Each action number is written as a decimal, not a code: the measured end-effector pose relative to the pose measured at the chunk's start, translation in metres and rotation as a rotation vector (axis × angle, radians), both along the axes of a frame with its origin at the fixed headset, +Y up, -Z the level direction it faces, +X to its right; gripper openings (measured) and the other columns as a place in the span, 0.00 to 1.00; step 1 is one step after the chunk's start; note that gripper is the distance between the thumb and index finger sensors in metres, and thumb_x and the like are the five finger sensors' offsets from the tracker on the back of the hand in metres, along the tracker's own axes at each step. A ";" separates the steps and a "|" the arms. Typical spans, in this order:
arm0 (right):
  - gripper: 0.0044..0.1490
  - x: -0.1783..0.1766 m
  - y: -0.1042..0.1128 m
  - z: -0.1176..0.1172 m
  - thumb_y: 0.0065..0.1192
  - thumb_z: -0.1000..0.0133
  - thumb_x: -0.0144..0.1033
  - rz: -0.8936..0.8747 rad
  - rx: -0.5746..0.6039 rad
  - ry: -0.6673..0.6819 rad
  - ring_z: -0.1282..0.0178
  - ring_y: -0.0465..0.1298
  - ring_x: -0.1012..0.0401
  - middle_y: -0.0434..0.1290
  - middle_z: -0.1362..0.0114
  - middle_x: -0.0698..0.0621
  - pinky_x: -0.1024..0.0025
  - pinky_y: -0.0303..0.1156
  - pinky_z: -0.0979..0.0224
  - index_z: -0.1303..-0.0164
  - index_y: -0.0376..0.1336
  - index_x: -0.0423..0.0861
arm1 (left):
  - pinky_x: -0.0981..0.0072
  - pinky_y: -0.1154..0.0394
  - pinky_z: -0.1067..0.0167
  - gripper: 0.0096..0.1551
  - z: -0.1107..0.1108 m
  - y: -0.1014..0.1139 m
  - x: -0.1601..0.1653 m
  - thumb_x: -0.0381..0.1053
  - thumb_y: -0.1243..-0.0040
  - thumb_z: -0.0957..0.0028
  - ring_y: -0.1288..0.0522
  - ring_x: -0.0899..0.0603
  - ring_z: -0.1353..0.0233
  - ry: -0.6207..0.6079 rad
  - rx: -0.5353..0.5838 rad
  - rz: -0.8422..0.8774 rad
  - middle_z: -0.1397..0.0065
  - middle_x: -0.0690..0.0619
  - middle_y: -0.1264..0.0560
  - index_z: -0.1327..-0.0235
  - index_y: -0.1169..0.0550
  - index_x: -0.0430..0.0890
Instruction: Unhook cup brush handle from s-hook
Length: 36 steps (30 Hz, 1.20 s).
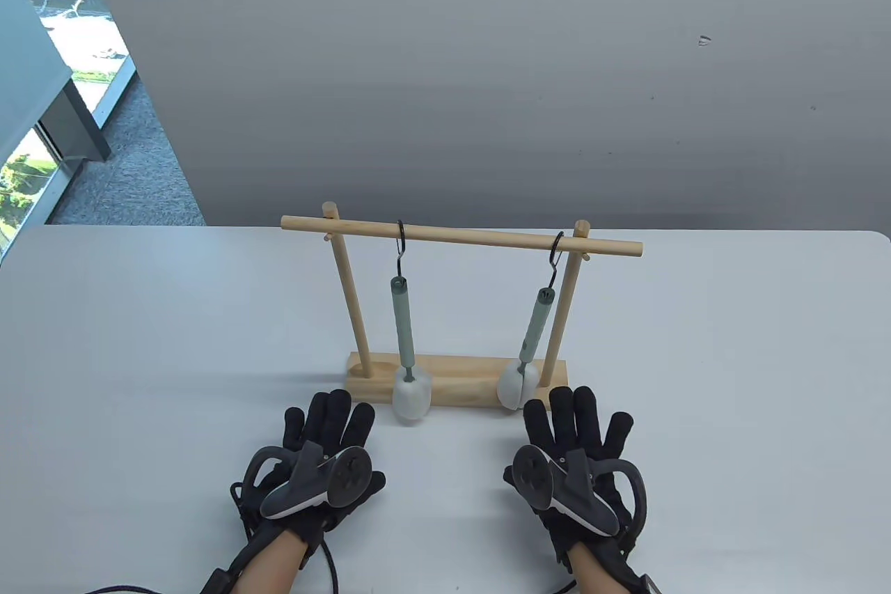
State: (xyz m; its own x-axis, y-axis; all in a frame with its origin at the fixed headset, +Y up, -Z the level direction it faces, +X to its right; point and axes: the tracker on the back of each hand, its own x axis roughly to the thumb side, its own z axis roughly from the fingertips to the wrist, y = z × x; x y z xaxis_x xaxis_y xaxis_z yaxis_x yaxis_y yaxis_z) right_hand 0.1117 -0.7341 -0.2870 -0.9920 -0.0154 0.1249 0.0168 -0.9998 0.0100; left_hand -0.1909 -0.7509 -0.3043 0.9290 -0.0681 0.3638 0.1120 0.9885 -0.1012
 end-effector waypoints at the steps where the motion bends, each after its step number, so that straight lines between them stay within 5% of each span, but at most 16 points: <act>1: 0.57 0.000 0.000 0.000 0.55 0.49 0.59 -0.001 -0.001 0.000 0.17 0.28 0.38 0.28 0.18 0.35 0.26 0.16 0.36 0.20 0.34 0.45 | 0.28 0.55 0.29 0.55 0.000 0.000 0.000 0.73 0.55 0.54 0.54 0.26 0.17 -0.001 0.003 0.004 0.17 0.34 0.60 0.25 0.59 0.48; 7: 0.57 0.001 0.000 0.000 0.55 0.49 0.58 -0.008 -0.011 -0.003 0.17 0.29 0.37 0.29 0.18 0.35 0.26 0.16 0.36 0.20 0.35 0.45 | 0.33 0.45 0.29 0.54 0.000 0.006 0.000 0.71 0.53 0.54 0.39 0.29 0.21 -0.013 0.049 0.109 0.18 0.34 0.48 0.25 0.54 0.44; 12: 0.56 0.002 -0.001 -0.001 0.55 0.48 0.57 -0.025 -0.017 -0.006 0.17 0.29 0.37 0.30 0.18 0.35 0.26 0.17 0.36 0.20 0.36 0.44 | 0.36 0.38 0.32 0.49 -0.004 0.016 0.003 0.67 0.49 0.53 0.29 0.31 0.27 -0.002 0.063 0.427 0.22 0.35 0.38 0.26 0.45 0.41; 23: 0.55 0.004 0.001 0.001 0.55 0.48 0.56 -0.045 -0.023 -0.008 0.17 0.31 0.37 0.32 0.18 0.34 0.26 0.18 0.36 0.20 0.36 0.44 | 0.36 0.36 0.34 0.44 -0.044 0.050 0.019 0.60 0.43 0.52 0.27 0.31 0.29 0.133 0.082 0.983 0.24 0.36 0.34 0.28 0.40 0.40; 36: 0.55 0.008 0.002 0.005 0.56 0.48 0.55 -0.054 -0.040 -0.026 0.17 0.33 0.37 0.33 0.18 0.34 0.25 0.19 0.35 0.21 0.37 0.43 | 0.37 0.36 0.34 0.42 -0.092 0.039 0.033 0.58 0.41 0.53 0.25 0.32 0.30 0.230 0.003 1.190 0.26 0.39 0.31 0.30 0.37 0.40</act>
State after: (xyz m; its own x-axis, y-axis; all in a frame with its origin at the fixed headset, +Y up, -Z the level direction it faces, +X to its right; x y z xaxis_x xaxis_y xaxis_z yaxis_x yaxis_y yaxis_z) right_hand 0.1201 -0.7325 -0.2825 -0.9942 0.0427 0.0985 -0.0380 -0.9980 0.0496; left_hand -0.1574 -0.7120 -0.3961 0.4537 0.8721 0.1832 -0.8874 0.4609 0.0034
